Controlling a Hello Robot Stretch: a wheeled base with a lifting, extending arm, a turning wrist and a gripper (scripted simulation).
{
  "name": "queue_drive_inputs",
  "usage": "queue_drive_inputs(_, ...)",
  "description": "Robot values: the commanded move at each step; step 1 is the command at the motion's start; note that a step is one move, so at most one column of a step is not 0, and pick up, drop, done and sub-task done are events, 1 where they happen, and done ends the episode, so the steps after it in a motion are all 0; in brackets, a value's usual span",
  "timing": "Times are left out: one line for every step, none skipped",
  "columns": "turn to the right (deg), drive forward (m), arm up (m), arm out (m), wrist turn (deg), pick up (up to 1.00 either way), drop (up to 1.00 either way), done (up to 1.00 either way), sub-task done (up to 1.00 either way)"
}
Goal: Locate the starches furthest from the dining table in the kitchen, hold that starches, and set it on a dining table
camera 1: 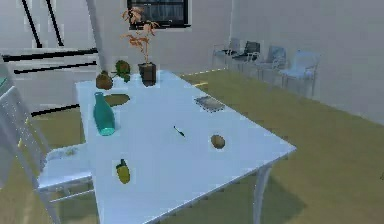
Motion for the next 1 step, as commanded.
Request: queue_drive_inputs(-45.0, 0.0, 0.0, 0.0, 0.0, 0.0, 0.0, 0.0, 0.0)
